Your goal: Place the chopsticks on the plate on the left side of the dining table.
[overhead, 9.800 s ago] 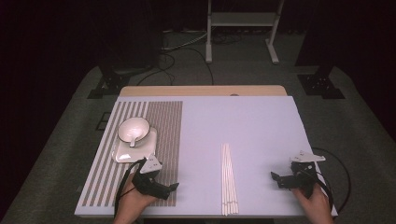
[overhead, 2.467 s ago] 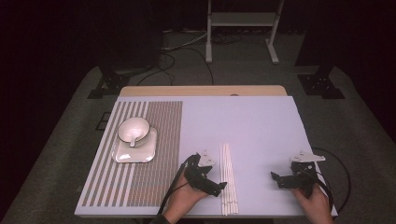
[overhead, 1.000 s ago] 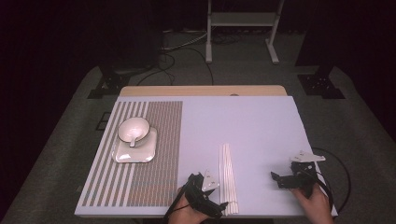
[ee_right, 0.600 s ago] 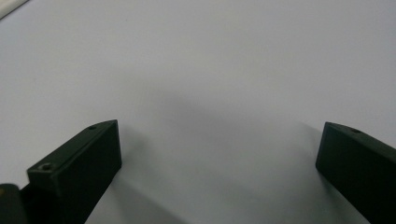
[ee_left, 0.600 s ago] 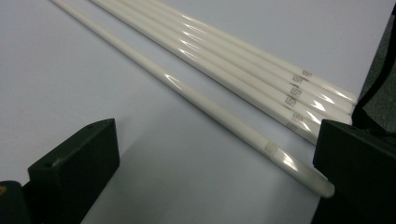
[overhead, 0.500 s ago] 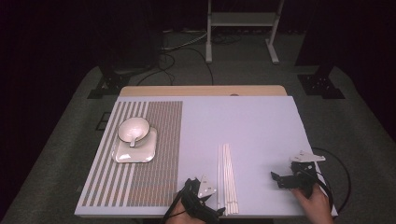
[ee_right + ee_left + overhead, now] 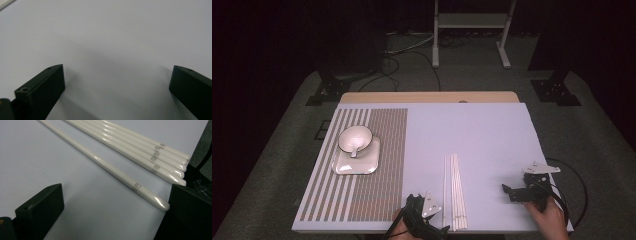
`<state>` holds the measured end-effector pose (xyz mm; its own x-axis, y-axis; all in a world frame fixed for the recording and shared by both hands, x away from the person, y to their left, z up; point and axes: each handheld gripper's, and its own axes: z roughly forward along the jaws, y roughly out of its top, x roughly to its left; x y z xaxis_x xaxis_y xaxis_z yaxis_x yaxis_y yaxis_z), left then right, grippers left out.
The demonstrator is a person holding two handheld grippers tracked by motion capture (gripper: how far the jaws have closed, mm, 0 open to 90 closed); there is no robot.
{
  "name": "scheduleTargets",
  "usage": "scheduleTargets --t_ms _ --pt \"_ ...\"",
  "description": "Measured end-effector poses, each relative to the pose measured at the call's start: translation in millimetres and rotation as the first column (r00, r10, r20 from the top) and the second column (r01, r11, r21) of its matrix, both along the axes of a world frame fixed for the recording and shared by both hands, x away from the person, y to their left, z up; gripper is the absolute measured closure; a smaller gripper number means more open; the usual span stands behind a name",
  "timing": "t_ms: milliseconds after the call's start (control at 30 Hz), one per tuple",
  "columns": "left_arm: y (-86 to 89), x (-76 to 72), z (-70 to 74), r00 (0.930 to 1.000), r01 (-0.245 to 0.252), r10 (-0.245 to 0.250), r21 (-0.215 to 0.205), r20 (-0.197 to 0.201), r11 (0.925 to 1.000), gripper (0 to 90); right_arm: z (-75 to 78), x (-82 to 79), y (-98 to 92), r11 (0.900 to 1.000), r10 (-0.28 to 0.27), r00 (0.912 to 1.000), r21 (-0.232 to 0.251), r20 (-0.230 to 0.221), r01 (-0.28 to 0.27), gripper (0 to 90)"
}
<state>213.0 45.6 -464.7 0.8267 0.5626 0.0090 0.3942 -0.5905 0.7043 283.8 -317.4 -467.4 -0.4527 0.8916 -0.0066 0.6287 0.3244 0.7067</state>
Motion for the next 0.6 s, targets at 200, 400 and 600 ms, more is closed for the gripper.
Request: scheduleTargets --t_ms 200,400,600 --pt "6.0 1.6 0.4 0.9998 -0.02 0.02 -0.003 -0.006 0.9998 0.0 0.0 0.0 0.0 1.0 0.0 1.0 0.0 0.0 0.0 0.0" --pt "14.3 3.7 0.9 0.9995 -0.032 0.032 0.005 -0.006 0.9995 0.0 0.0 0.0 0.0 1.0 0.0 1.0 0.0 0.0 0.0 0.0" --pt "23.3 5.2 1.3 0.9989 -0.047 0.047 0.01 -0.002 0.9988 0.7 0.0 0.0 0.0 1.0 0.0 1.0 -0.001 0.0 0.0 0.0"
